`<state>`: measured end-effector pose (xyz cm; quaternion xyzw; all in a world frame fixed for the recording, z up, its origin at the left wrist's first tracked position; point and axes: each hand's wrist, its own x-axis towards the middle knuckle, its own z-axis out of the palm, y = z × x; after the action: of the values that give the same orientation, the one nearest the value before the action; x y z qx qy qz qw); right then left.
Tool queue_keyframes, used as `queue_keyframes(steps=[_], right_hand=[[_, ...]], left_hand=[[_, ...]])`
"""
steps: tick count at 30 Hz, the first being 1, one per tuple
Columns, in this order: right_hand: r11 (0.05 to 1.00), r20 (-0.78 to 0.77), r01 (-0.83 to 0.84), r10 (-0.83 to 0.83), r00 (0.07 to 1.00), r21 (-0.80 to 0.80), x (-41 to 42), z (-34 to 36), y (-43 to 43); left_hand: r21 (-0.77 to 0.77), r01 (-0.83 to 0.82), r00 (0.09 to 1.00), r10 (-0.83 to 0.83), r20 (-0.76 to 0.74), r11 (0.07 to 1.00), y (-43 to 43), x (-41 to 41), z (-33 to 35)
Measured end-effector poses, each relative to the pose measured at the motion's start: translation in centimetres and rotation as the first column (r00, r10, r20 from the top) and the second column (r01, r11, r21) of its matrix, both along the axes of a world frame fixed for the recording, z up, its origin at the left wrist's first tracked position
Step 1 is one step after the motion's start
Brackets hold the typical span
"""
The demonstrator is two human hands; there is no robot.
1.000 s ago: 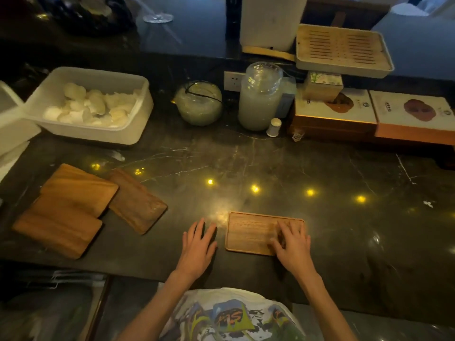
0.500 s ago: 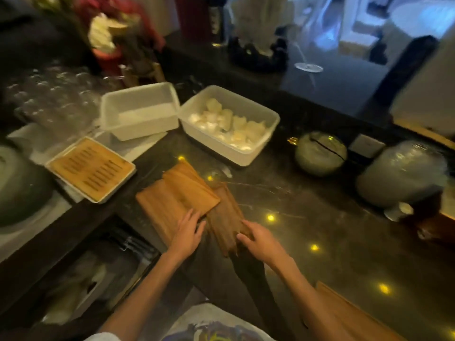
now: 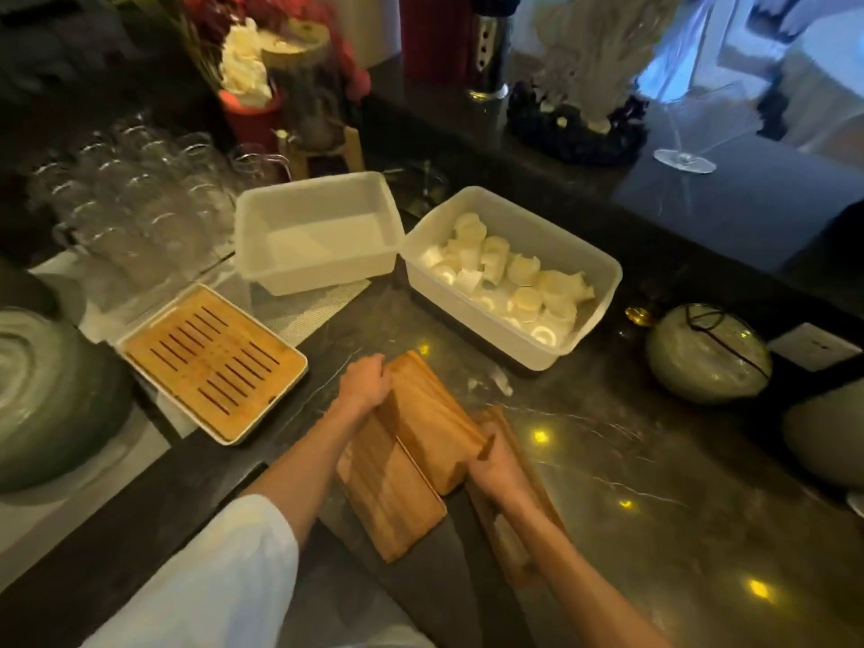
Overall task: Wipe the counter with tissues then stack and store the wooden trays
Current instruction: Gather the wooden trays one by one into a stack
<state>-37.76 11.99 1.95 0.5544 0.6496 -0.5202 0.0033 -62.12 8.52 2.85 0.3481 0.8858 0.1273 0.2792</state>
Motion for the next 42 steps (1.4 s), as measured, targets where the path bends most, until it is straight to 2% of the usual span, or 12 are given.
queue_keyframes(steps=[6, 9, 11, 15, 17, 24, 27, 31, 34, 36, 39, 42], right_hand=[[0.979, 0.000, 0.163, -0.164, 0.987, -0.123, -1.0, -1.5, -0.1], [0.898, -0.003, 0.282, -0.301, 0.954, -0.338, -1.4, -2.2, -0.7], [0.770, -0.001, 0.406, -0.467, 0.884, -0.492, -1.5, -2.2, -1.0], [0.373, 0.107, 0.582, -0.771, 0.628, -0.722, -1.4, -1.0, -0.9], [0.308, 0.120, 0.589, -0.809, 0.576, -0.747, -1.4, -0.3, -1.0], [0.292, 0.011, 0.613, -0.898, 0.441, -0.734, 0.7, 1.5, -0.7], [0.267, -0.050, 0.551, -0.925, 0.377, -0.791, 3.7, 2.0, -0.5], [0.213, -0.083, 0.458, -0.954, 0.288, -0.863, 7.0, 2.6, -1.7], [0.324, -0.114, 0.562, -0.919, 0.377, -0.761, 8.9, 2.2, -2.8], [0.399, -0.121, 0.589, -0.883, 0.455, -0.702, 10.6, 1.8, -3.5], [0.439, -0.155, 0.527, -0.854, 0.496, -0.728, 14.6, 1.8, -4.6], [0.537, -0.237, 0.532, -0.814, 0.530, -0.655, 19.7, 2.4, -5.3]], left_hand=[[-0.149, 0.094, 0.995, -0.092, 0.026, 0.984, 3.5, -1.7, -2.6], [-0.154, 0.085, 0.996, -0.089, -0.019, 0.984, 3.2, -1.6, -3.6], [-0.148, 0.078, 0.997, -0.078, 0.010, 0.986, 3.2, -1.7, -3.5], [-0.176, 0.042, 0.986, -0.012, 0.169, 0.983, 4.0, -2.0, -2.3], [-0.162, 0.035, 0.983, -0.005, 0.181, 0.986, 4.3, -1.8, -1.5], [0.031, 0.005, 0.990, -0.009, 0.139, 1.000, 5.0, -0.7, 2.7], [0.249, -0.118, 0.943, 0.030, 0.330, 0.961, 4.3, 0.6, 4.4], [0.428, -0.435, 0.784, 0.100, 0.612, 0.792, 2.1, 5.4, 6.0], [0.424, -0.612, 0.646, 0.113, 0.755, 0.667, 0.6, 9.6, 7.2], [0.434, -0.642, 0.628, 0.107, 0.771, 0.632, -0.2, 11.5, 7.4], [0.447, -0.545, 0.687, 0.072, 0.723, 0.709, -1.6, 13.7, 7.6], [0.371, -0.421, 0.709, 0.045, 0.704, 0.828, -2.6, 16.8, 7.7]])
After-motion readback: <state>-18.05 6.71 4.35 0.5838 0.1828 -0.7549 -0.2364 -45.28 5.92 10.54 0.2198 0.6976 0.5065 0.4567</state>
